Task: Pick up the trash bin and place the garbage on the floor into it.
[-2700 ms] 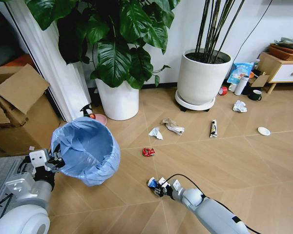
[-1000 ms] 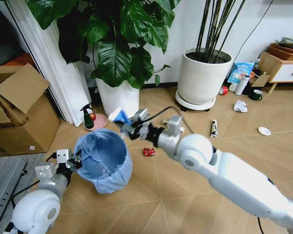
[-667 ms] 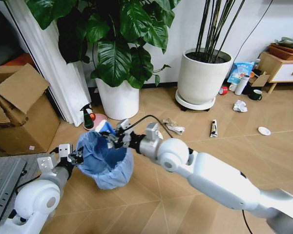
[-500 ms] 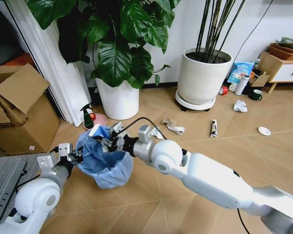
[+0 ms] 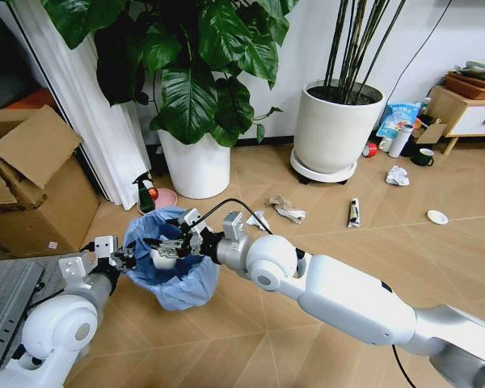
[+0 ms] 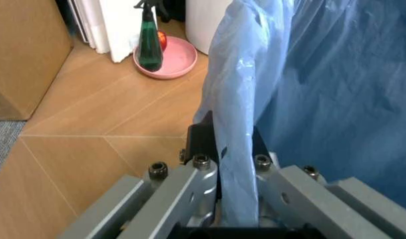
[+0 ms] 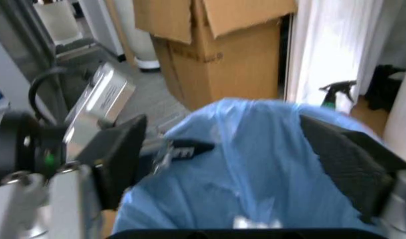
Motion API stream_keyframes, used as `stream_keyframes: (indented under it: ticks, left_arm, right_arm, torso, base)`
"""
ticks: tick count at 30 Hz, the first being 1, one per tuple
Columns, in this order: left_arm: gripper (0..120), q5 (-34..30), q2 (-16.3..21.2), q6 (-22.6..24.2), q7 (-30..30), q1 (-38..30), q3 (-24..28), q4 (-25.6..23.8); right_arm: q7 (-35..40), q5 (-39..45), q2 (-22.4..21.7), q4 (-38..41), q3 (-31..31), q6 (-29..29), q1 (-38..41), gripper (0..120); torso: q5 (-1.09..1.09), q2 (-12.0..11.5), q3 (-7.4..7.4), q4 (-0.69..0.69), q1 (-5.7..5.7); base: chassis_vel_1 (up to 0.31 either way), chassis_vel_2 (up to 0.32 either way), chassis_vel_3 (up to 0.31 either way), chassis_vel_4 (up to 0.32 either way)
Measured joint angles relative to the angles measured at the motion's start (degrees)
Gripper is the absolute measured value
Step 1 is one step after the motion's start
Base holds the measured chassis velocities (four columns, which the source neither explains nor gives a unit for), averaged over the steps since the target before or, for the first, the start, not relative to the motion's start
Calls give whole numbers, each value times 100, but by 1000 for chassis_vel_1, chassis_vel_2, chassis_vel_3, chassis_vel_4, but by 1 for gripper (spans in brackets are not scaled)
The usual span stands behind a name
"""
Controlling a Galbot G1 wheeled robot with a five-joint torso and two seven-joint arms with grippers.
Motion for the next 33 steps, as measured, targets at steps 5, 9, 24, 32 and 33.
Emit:
stream_keyframes:
  ticks: [5,9,24,32,33]
  left_arm:
    - [0,32,-39,-8,-1,44,-64,-18]
    - [0,95,-60,-20,9,83,-118,-37]
    - [0,435,-213,-167,80,367,-358,-295]
    - [0,875,-330,-294,187,537,-410,-421]
    - [0,908,-342,-297,188,564,-398,-451]
  right_arm:
    - [194,0,-92,118,376,-31,-60,99]
    - [313,-2,-246,187,683,-98,-200,100]
    - [153,-1528,-1145,476,3631,-137,-3182,100]
    - [-132,-2180,-1041,512,4777,141,-4300,100]
    - [-174,-2271,-1009,467,4911,206,-4484,100]
  torso:
    - [0,0,0,0,0]
    - [0,0,0,0,0]
    - [4,1,-1,-3,-1]
    - [1,1,-2,2,-1]
    - [0,1,-1,-1,-1]
  base:
    - [0,0,0,0]
    - [0,0,0,0]
    - [0,0,0,0]
    - [0,0,0,0]
    - [0,0,0,0]
